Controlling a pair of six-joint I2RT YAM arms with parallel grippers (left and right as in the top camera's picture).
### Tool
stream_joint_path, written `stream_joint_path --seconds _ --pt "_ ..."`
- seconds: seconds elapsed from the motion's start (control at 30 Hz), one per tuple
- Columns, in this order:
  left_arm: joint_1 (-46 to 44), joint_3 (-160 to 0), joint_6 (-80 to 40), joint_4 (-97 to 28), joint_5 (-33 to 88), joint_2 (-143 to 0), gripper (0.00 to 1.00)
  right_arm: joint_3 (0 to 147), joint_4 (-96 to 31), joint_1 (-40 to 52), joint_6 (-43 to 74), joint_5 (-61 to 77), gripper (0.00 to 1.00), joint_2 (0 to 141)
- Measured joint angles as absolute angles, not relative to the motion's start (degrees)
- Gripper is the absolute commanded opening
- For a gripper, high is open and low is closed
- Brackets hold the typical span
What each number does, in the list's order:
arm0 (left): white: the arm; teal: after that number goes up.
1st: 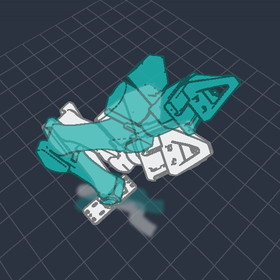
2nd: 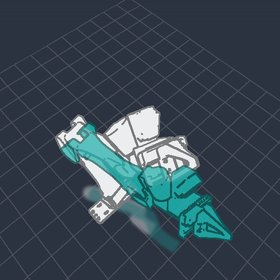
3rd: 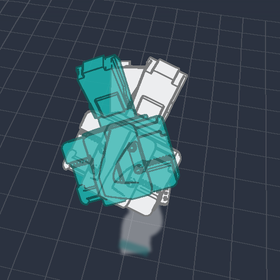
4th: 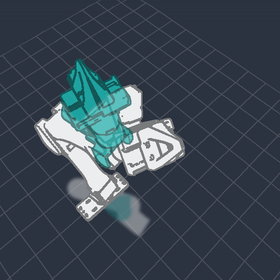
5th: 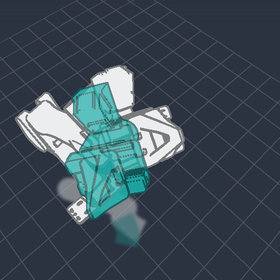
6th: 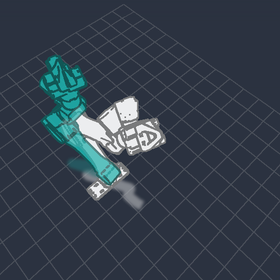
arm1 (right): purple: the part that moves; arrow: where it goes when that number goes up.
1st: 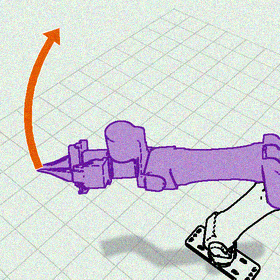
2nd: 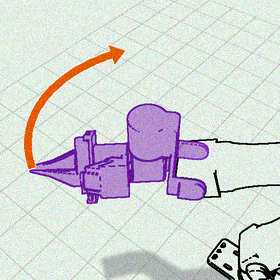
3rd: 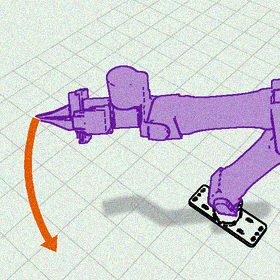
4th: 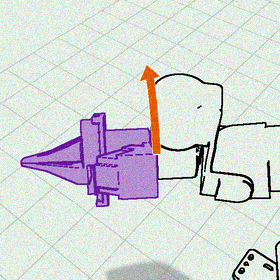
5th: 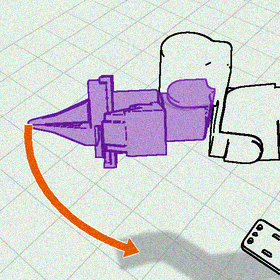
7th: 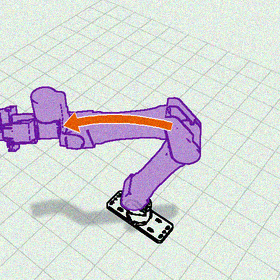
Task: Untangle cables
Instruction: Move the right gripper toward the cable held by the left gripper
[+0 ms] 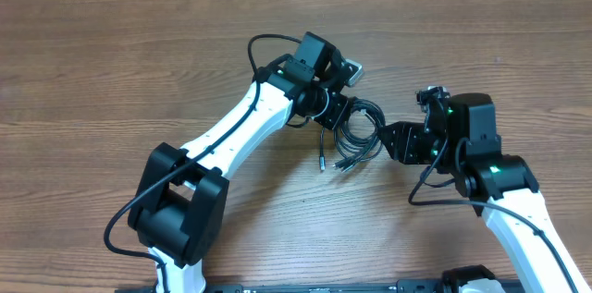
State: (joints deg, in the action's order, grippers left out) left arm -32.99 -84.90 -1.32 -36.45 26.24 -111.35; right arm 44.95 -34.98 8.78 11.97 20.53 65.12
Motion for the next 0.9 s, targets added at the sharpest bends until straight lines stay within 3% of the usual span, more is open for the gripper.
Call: stream_joint_path --seconds 0.17,0.33,0.57,0.9 --pt "-34.76 -85.34 -1.32 -36.45 26.65 -111.35 0.04 44.95 -35.11 8.78 12.10 20.56 0.23 68.73" --pt "-35.27 -86.19 -1.30 -36.49 26.83 -111.35 0.04 44.95 -35.11 8.75 12.19 20.34 0.20 70.57" --pt "-35.22 -87.37 -1.30 -36.69 26.81 -111.35 0.04 44.95 -35.14 8.75 12.19 19.92 0.04 72.31" --pt "-35.29 -87.74 -1.32 -38.94 25.17 -111.35 0.04 44.97 -38.24 8.80 13.61 17.56 0.04 72.71"
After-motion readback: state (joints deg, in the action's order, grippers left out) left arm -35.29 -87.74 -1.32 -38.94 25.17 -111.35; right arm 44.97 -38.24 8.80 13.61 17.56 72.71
